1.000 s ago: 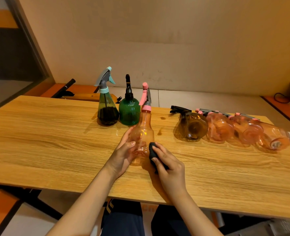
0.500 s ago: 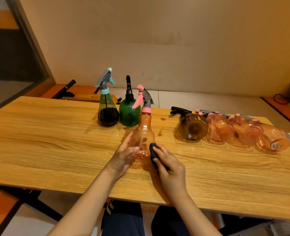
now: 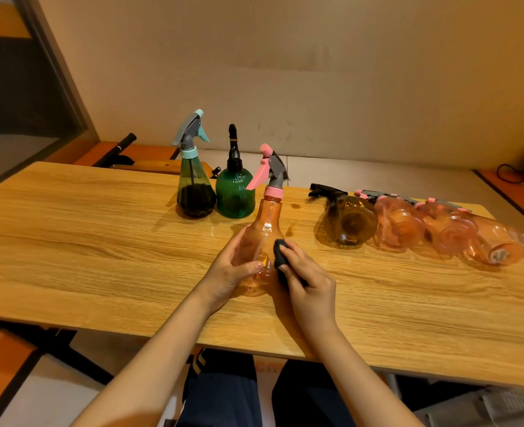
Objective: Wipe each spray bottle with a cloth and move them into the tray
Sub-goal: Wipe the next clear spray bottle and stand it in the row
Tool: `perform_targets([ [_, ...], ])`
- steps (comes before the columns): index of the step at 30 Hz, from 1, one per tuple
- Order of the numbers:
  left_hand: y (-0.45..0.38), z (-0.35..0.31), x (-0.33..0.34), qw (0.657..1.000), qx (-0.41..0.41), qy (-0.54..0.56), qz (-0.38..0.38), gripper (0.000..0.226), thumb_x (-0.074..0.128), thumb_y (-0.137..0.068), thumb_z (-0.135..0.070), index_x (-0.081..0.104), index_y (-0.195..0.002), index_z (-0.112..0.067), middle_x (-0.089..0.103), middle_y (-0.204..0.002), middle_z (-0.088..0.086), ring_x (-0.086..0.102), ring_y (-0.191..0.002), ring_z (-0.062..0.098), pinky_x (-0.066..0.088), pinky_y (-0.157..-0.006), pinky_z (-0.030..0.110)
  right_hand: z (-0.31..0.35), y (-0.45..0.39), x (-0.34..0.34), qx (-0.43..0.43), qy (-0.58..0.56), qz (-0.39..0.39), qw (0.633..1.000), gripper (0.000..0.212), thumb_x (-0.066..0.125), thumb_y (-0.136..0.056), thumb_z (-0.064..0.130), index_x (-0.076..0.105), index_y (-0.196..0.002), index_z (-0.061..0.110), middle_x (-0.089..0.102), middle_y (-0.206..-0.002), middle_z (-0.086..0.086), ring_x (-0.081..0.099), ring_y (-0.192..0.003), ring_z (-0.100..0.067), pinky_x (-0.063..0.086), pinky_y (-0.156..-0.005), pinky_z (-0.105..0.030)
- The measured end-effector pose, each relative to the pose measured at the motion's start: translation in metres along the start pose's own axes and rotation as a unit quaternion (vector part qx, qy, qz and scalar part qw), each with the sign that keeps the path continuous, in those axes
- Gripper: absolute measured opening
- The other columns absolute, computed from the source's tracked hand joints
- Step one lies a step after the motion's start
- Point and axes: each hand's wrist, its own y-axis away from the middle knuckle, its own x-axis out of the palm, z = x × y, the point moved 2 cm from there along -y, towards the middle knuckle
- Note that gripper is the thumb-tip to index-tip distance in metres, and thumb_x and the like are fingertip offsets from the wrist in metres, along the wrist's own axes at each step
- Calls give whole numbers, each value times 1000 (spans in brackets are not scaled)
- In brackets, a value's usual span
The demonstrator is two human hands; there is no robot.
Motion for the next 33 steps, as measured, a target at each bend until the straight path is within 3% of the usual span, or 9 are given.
perform_targets([
  [7, 0, 1, 1, 999, 2, -38, 4, 95, 78, -60, -25, 37, -145, -17, 55, -137, 10, 53, -126, 25, 47, -100, 39, 6, -40, 3, -28, -5, -37, 999, 38, 60, -81, -1, 58, -118, 8, 58, -118, 0, 53, -114, -7, 40, -100, -18],
  [12, 0, 0, 3, 998, -6, -66, 16, 87, 78, -58, -29, 44, -138, -25, 64, -124, -3, 59, -116, 14, 48, -93, 30, 6, -57, 5, -40, -14, -55, 998, 37, 59, -83, 3, 56, -119, 7, 59, -119, -2, 56, -114, -13, 44, -99, -28],
  [18, 0, 2, 0, 998, -14, -58, 8, 89, 78, -55, -32, 45, -137, -25, 63, -128, -1, 57, -121, 16, 47, -98, 32, -5, -43, 5, 16, -35, -42, 998, 38, 58, -81, 0, 56, -119, 6, 59, -118, -2, 52, -115, -2, 39, -98, -14],
  [23, -1, 2, 2, 998, -2, -57, 6, 95, 74, -57, -36, 37, -143, -22, 57, -135, 0, 54, -124, 15, 46, -102, 34, -5, -41, 1, 40, -44, -21, 998, 39, 58, -81, 2, 55, -119, 9, 60, -116, 1, 49, -113, 11, 38, -97, -11],
  [28, 0, 2, 4, 998, 27, -46, -11, 81, 71, -60, -36, 39, -134, -37, 51, -140, -1, 52, -127, 11, 45, -104, 33, -4, -18, -6, 43, -32, 1, 999, 40, 59, -80, 2, 56, -119, 9, 59, -118, 5, 48, -116, 10, 37, -98, -11],
  [33, -1, 2, 3, 998, 41, -41, -25, 76, 69, -59, -41, 43, -130, -37, 54, -133, 0, 58, -119, 11, 51, -92, 30, -3, 9, -7, 8, -8, 8, 1000, 41, 62, -77, 0, 58, -117, 11, 58, -119, 3, 52, -115, -2, 37, -98, -12],
])
